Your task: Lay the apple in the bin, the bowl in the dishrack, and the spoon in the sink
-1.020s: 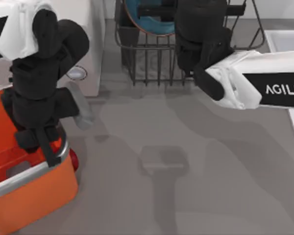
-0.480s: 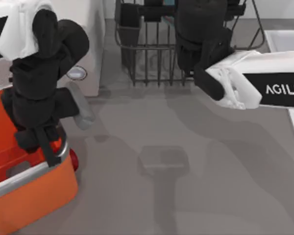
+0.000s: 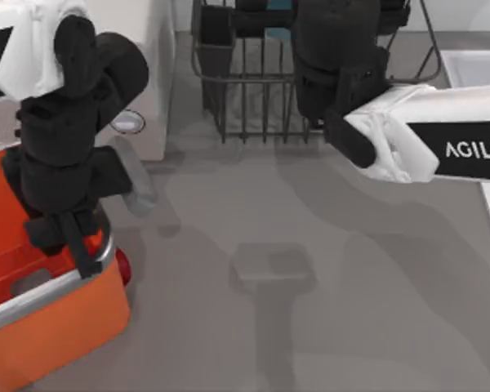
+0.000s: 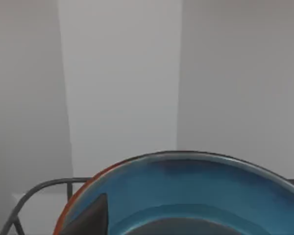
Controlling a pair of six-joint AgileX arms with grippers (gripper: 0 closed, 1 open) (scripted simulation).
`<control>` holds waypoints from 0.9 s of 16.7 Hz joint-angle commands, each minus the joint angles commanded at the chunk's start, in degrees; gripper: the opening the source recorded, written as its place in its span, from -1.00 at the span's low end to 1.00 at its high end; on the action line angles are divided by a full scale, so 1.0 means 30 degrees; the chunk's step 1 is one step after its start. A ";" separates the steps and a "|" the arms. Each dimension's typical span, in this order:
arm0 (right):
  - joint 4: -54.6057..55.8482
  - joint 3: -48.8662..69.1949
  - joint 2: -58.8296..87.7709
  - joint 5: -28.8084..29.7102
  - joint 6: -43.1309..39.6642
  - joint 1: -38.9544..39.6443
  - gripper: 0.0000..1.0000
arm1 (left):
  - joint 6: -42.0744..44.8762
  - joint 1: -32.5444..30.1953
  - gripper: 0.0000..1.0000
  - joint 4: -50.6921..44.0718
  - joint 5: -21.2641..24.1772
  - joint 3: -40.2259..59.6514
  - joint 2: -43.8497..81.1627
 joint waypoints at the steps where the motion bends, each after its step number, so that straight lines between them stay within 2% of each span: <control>1: -0.0206 -0.0313 -0.0379 -0.0331 0.0006 0.0066 1.00 | 0.0000 0.0000 1.00 0.0000 0.0000 0.0000 0.0000; 5: -0.1684 -0.2906 -0.3788 -0.2807 0.0005 -0.0464 1.00 | 0.0000 0.0000 1.00 0.0000 0.0000 0.0000 0.0000; 10: -0.4286 -0.8067 -1.0473 -0.5210 -0.0060 -0.2876 1.00 | 0.0000 0.0000 1.00 0.0000 0.0000 0.0000 0.0000; 15: -0.6592 -1.2621 -2.0492 -0.5977 -0.0177 -0.6441 1.00 | 0.0000 0.0000 1.00 0.0000 0.0000 0.0000 0.0000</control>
